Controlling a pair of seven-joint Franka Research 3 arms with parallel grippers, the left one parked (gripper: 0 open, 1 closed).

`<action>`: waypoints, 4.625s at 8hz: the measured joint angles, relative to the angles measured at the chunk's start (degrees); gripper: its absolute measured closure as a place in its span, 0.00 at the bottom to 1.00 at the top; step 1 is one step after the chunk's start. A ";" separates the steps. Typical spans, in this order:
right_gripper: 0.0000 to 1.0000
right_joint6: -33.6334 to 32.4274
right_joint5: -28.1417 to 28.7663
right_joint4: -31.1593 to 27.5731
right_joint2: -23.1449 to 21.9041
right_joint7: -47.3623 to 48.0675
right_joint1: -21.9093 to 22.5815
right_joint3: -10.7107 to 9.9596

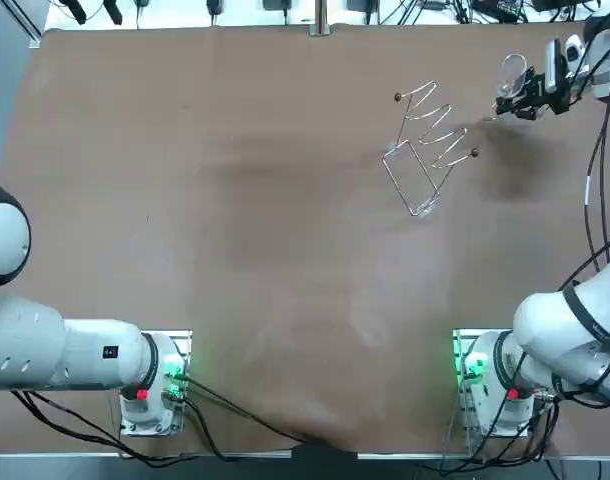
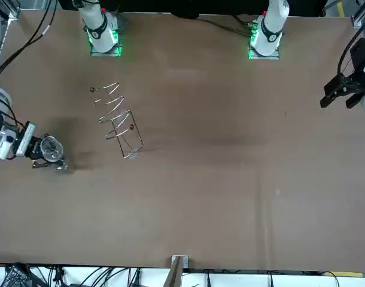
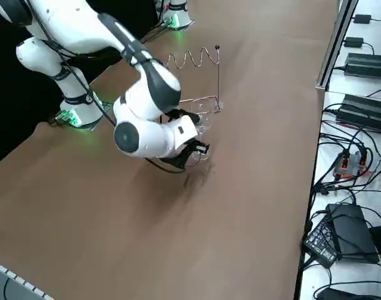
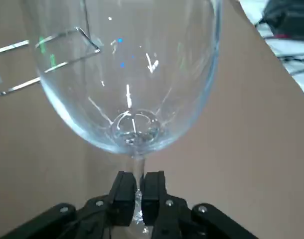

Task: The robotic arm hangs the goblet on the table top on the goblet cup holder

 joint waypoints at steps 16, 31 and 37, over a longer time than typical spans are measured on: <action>0.89 -6.41 -44.38 2.38 -13.50 79.90 9.54 0.39; 0.89 -49.79 -36.89 23.16 -8.00 122.32 13.99 0.56; 0.89 -53.50 -19.50 27.98 -2.38 138.04 12.38 -0.61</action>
